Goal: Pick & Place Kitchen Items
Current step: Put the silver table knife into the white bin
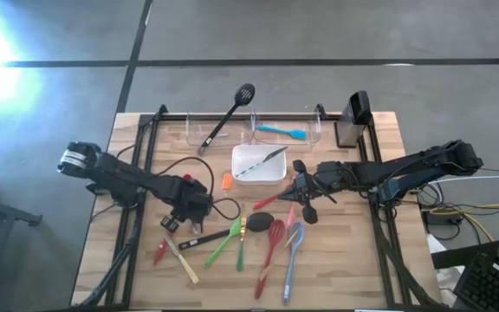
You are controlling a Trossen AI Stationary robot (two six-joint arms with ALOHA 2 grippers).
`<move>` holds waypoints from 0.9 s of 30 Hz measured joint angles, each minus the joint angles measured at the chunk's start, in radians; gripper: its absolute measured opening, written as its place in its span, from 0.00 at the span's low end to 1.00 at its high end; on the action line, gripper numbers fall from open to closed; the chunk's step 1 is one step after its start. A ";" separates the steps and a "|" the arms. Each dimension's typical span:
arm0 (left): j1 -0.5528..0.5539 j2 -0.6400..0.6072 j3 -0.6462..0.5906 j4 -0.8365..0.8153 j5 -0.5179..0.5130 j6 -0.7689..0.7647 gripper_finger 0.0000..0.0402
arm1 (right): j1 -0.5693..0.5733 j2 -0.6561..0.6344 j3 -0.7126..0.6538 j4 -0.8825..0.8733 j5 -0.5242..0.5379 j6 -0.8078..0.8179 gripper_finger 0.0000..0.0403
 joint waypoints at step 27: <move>0.039 -0.004 -0.137 0.190 0.000 0.031 0.19 | 0.000 0.002 0.000 0.024 0.000 -0.008 0.02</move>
